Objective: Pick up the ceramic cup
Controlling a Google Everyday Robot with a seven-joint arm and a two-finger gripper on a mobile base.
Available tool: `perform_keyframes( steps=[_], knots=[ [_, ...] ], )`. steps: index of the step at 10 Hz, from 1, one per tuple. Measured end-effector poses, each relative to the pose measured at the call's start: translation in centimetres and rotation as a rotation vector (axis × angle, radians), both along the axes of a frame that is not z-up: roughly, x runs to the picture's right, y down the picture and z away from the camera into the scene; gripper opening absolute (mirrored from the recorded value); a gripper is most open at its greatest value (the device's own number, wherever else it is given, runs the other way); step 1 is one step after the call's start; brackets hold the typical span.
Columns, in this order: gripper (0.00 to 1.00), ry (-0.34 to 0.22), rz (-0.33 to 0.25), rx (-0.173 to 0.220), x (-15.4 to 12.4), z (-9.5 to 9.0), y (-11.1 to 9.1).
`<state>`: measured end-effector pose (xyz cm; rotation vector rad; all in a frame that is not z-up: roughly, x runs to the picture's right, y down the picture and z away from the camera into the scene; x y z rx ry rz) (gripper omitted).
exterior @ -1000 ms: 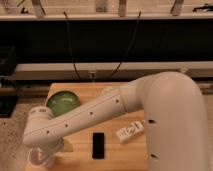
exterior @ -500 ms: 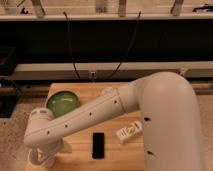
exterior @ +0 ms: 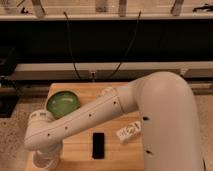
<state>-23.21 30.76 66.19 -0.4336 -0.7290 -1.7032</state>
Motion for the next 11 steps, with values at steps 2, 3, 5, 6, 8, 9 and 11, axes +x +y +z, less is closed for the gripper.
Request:
perform_keyframes(
  steps=[2, 3, 5, 6, 8, 9, 11],
  knots=[
    [0.0, -0.013, 0.009, 0.002, 0.2, 0.1, -0.8],
    [0.0, -0.008, 0.002, 0.005, 0.7, 0.0, -2.2],
    [0.0, -0.013, 0.005, 0.008, 1.0, -0.3, -4.9],
    [0.01, -0.018, 0.003, 0.01, 1.1, -0.3, -5.6],
    [0.08, -0.015, -0.005, 0.014, 1.5, 0.7, -6.5],
    [0.12, -0.012, -0.006, 0.015, 1.7, 1.1, -6.9],
    [0.31, -0.01, -0.003, 0.014, 1.7, 1.1, -7.8]
  ],
)
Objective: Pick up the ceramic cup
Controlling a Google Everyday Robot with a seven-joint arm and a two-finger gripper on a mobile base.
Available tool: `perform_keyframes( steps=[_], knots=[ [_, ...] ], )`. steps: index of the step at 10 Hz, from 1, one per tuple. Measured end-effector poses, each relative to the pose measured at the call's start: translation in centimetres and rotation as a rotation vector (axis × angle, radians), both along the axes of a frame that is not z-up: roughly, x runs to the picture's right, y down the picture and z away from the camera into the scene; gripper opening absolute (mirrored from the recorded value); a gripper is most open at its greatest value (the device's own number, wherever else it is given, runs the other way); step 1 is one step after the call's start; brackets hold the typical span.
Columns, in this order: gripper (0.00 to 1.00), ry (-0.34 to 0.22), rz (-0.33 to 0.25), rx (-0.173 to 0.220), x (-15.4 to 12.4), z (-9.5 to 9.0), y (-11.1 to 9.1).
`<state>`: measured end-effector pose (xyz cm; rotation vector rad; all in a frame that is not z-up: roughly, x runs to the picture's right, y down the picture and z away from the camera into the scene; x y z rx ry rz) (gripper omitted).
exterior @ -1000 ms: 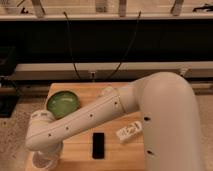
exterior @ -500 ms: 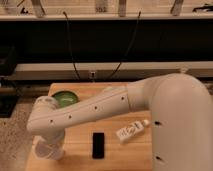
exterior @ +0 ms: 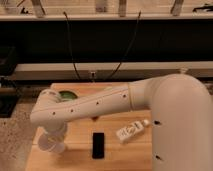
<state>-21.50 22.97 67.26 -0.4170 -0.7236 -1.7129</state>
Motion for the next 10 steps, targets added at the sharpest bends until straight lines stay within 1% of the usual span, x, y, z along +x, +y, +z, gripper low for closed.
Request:
perform_keyframes(
  steps=[1, 2, 3, 4, 6, 7, 10],
  knots=[
    [0.39, -0.003, -0.002, 0.0, 0.0, 0.0, -0.3],
    [0.42, 0.001, -0.004, 0.001, 0.3, 0.2, -0.6],
    [0.39, 0.004, -0.003, 0.001, 0.7, 0.4, -0.9],
    [0.3, 0.003, -0.002, 0.001, 0.7, 0.5, -1.1],
    [0.11, 0.001, -0.004, -0.001, 0.8, 0.6, -1.7],
    [0.07, 0.006, -0.007, -0.001, 1.1, 0.7, -2.0],
    [0.06, 0.005, -0.007, -0.001, 1.2, 1.0, -2.5]
  ],
)
